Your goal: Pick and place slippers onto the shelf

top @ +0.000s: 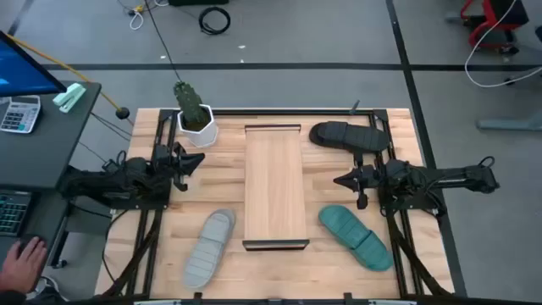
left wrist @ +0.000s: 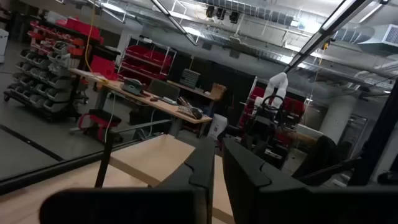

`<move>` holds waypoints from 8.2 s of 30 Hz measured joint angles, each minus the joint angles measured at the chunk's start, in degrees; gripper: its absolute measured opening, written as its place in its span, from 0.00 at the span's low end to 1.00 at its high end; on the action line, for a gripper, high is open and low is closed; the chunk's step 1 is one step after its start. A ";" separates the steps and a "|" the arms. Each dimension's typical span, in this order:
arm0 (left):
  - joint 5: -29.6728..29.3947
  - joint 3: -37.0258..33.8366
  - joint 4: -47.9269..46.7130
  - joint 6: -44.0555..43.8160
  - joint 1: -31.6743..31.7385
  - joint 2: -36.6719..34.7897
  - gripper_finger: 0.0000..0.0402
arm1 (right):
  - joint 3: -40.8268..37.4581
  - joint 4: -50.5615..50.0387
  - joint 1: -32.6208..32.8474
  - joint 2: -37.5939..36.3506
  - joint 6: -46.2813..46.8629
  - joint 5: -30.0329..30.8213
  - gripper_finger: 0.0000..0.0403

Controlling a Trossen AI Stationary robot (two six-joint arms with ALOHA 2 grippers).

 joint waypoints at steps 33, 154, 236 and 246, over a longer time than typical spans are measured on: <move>0.00 0.00 0.02 0.02 0.00 0.00 0.08 | 0.00 0.00 0.00 0.01 -0.01 0.01 0.05; 8.55 0.04 10.88 -4.47 0.00 0.00 0.03 | 2.31 13.97 0.02 0.01 25.00 9.34 0.05; 14.63 32.80 16.78 0.41 0.41 41.17 0.02 | 49.75 7.74 0.00 43.17 25.92 15.73 0.05; 17.67 41.53 11.18 5.13 0.44 49.08 0.06 | 49.76 8.15 0.00 43.17 25.86 15.59 0.05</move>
